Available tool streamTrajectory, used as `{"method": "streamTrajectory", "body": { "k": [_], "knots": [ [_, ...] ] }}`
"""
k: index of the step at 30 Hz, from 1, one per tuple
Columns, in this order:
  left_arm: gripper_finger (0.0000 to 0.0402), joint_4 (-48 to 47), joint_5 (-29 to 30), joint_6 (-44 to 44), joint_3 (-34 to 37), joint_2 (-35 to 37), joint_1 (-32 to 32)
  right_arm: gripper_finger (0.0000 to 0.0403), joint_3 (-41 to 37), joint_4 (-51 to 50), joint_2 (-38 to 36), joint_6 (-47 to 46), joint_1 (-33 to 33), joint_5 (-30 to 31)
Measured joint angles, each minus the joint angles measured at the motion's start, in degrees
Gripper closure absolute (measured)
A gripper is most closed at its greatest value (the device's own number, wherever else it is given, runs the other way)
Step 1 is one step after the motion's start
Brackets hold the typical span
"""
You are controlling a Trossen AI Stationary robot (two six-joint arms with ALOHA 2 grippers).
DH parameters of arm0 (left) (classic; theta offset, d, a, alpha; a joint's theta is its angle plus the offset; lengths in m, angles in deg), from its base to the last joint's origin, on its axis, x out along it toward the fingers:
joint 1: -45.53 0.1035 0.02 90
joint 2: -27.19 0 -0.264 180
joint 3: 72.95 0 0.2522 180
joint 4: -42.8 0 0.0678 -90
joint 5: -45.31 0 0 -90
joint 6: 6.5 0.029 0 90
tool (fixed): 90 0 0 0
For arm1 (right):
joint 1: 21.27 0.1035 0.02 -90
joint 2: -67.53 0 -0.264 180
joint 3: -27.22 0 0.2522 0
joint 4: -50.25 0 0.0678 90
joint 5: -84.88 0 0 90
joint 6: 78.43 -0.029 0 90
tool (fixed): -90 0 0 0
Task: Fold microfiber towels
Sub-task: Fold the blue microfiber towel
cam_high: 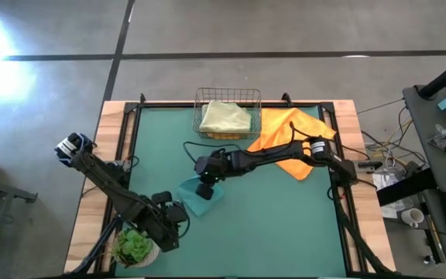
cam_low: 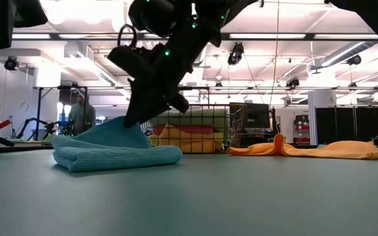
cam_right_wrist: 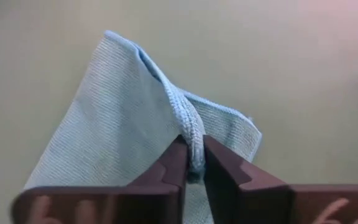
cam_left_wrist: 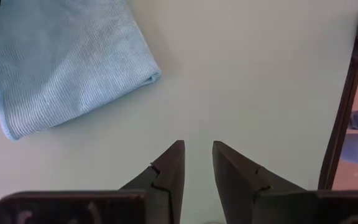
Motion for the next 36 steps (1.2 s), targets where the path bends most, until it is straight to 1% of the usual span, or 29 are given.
{"method": "streamTrajectory", "body": {
  "k": [5,9,13,18,21,23,26,29,33,36],
  "knots": [
    [0.0323,-0.02,0.0,-0.07,0.05,0.0,0.0,0.0303,4.16,-8.88,-0.18,2.8,-0.87,0.0],
    [0.0299,0.0,0.0,-0.09,0.15,0.0,0.04,0.0267,9.11,-18.13,-0.44,7.02,-0.9,0.04],
    [0.0266,0.07,0.45,-0.11,0.56,0.0,0.11,0.0252,12.67,-24.35,-0.56,11.73,-0.52,-0.06],
    [0.0238,0.05,0.67,-0.11,2.85,0.0,0.65,0.0256,12.64,-30.72,-2.69,14.86,0.34,-0.05],
    [0.0235,0.11,1.64,-0.13,4.82,-0.02,0.76,0.0265,11.24,-34.31,-4.62,15.67,1.24,-0.15],
    [0.0235,1.56,3.45,-0.05,6.04,-0.02,0.94,0.0271,9.66,-34.42,-6.39,15.69,1.82,-0.14],
    [0.0235,5.52,7.72,0.01,8.29,-0.02,1.79,0.0278,5.75,-34.11,-9.81,15.46,2.55,-0.04],
    [0.0235,12.51,9.38,3.22,10.35,-0.51,3.46,0.0281,0.66,-33.3,-13.65,14.71,3.02,0.0],
    [0.0235,21.02,9.34,9.26,12.95,-1.43,6.25,0.0282,-6.14,-28.5,-18.9,12.42,3.43,-0.02],
    [0.0235,22.23,9.4,12.11,13.78,-1.93,8.47,0.0282,-11.06,-23.33,-22.64,9.7,3.72,-0.02]
  ]
}}
